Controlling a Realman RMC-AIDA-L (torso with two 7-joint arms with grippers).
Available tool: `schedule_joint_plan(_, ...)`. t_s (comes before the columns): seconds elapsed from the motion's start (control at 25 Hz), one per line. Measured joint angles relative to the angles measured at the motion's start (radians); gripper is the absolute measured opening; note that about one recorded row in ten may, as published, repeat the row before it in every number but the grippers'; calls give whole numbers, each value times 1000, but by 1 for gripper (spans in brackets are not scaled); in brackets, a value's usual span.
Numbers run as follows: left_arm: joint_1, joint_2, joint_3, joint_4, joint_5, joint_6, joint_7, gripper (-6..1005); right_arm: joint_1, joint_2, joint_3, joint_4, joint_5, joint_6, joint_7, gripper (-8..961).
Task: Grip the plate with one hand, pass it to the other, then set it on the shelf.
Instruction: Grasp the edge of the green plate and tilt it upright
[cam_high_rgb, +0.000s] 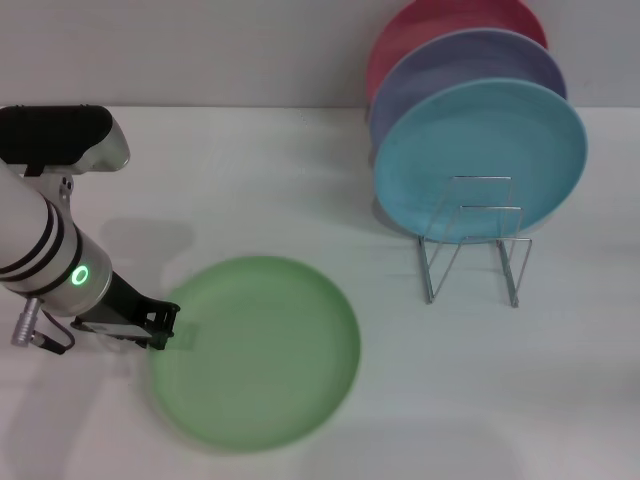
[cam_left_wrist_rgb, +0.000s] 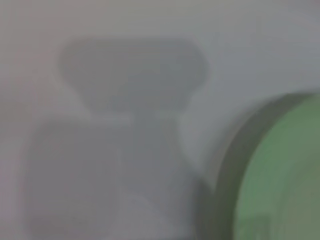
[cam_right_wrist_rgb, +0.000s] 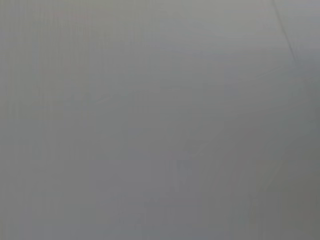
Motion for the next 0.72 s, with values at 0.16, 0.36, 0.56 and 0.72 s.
schedule_joint_plan(0.16,0,0,0,0,-2,-3,0,75,0,0,0,-1,0,0,0,625)
schedule_joint_plan(0.36,-1,0,-2,1,-2,-9,7,61,0,0,0,-3,0,0,0,625)
schedule_joint_plan(0.56,2,0,-16,21,-5,-5,12,47,-2,1,0,-3,3,0,0,625)
schedule_joint_plan(0.72,11,1,-35,49,-5,30,17,41,-3,3,0,-3,10,0,0,624)
